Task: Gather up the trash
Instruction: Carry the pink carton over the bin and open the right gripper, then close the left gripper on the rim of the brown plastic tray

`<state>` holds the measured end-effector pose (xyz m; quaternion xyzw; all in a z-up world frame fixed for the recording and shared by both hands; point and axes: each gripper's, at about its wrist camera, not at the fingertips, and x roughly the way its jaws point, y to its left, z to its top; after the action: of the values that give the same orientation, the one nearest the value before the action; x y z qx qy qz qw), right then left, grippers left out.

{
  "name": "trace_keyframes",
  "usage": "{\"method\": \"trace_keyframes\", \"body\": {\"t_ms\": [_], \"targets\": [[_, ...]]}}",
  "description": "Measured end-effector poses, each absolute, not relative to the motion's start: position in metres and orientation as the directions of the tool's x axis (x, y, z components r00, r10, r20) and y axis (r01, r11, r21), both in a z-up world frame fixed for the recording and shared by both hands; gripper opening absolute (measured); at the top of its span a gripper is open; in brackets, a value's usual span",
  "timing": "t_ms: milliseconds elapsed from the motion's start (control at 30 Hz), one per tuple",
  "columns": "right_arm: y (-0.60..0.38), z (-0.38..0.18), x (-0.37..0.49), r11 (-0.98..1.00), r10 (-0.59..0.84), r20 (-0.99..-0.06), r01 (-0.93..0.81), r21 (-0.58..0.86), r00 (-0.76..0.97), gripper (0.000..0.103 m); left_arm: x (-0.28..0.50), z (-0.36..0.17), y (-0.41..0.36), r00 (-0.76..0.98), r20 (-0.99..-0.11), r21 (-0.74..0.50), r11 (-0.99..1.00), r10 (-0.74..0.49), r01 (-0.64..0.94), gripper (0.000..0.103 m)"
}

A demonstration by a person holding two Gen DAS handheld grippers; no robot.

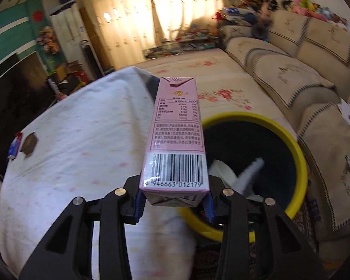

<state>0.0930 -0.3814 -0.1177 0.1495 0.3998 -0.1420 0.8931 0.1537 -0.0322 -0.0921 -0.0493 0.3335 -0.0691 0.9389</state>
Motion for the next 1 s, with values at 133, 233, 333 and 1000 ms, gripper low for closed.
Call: {"method": "trace_keyframes", "body": {"t_ms": [133, 233, 333, 1000], "targets": [[-0.402, -0.141, 0.097, 0.895, -0.164, -0.786, 0.424, 0.136, 0.596, 0.038, 0.16, -0.093, -0.042, 0.759, -0.628, -0.132, 0.985, -0.171, 0.112, 0.098], [-0.407, -0.151, 0.1, 0.886, -0.182, -0.797, 0.447, 0.12, 0.576, 0.038, 0.166, -0.093, -0.048, 0.755, -0.632, -0.121, 0.985, -0.172, 0.123, 0.098], [-0.414, -0.161, 0.105, 0.871, -0.205, -0.81, 0.48, 0.105, 0.55, 0.04, 0.171, -0.093, -0.051, 0.755, -0.634, -0.112, 0.986, -0.168, 0.125, 0.098], [-0.399, -0.136, 0.097, 0.886, -0.217, -0.747, 0.448, 0.119, 0.628, 0.062, 0.294, -0.081, -0.071, 0.731, -0.66, -0.079, 0.984, -0.174, 0.163, 0.094]]}}
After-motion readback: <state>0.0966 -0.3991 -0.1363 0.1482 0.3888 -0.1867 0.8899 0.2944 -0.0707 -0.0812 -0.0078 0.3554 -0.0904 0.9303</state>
